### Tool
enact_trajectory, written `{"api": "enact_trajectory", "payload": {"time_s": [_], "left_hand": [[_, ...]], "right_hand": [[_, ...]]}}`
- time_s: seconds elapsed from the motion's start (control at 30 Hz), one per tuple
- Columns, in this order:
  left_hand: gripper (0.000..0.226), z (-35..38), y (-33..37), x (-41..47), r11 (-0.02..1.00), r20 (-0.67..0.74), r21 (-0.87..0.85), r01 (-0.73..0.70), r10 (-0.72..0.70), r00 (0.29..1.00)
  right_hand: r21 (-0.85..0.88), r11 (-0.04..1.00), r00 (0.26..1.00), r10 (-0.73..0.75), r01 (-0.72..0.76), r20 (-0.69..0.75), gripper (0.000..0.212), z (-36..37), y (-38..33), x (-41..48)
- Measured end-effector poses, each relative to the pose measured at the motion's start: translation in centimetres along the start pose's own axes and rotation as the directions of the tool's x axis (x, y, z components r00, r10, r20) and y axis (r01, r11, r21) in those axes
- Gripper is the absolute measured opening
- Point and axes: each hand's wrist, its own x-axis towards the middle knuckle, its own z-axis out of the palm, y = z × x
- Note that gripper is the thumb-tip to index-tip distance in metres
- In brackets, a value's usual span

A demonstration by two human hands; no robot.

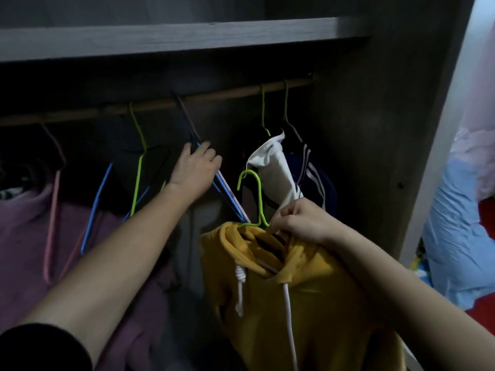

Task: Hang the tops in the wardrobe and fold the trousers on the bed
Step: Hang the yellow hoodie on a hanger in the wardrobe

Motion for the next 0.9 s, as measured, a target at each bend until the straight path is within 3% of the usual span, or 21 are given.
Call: {"api": "enact_trajectory", "payload": {"time_s": [0.1,0.27,0.33,0.43,0.57,0.77,0.9], "left_hand": [[0.044,0.3,-2.1,-1.9,1.0,-0.036,-0.02,-0.001,0.0,0.999],[0.034,0.8,-5.9,-6.4,0.999,0.013,0.046,0.008,-0.008,1.0],[0.031,0.8,-7.5,-8.1,0.996,0.055,0.082,0.043,-0.047,0.997],[0.033,0.7,-9.4,-10.0,0.993,0.096,0.071,0.092,-0.099,0.99],[0.043,0.3,-10.5,-12.2,0.982,0.122,-0.002,0.186,-0.185,0.975],[0.062,-0.2,-10.6,-13.4,0.961,0.125,-0.111,0.253,-0.239,0.963],[0.067,-0.3,-9.8,-13.5,0.928,0.174,-0.171,0.331,-0.302,0.937]], "right_hand": [[-0.025,1.0,0.999,0.016,-0.015,0.035,0.035,1.5,0.5,1.0],[-0.017,0.997,0.997,0.069,-0.07,-0.032,0.025,3.3,0.1,3.3],[0.071,0.992,0.991,0.108,-0.102,-0.081,0.022,3.5,-1.0,4.4],[0.349,0.93,0.984,0.155,-0.116,-0.086,0.015,3.6,-4.0,6.2],[0.542,0.84,0.98,0.086,0.025,-0.178,0.013,2.8,-9.5,8.9],[0.543,0.8,0.913,-0.015,0.256,-0.409,0.018,0.3,-14.6,13.0],[0.299,0.943,0.931,-0.033,0.15,-0.364,0.015,1.5,-12.5,16.6]]}}
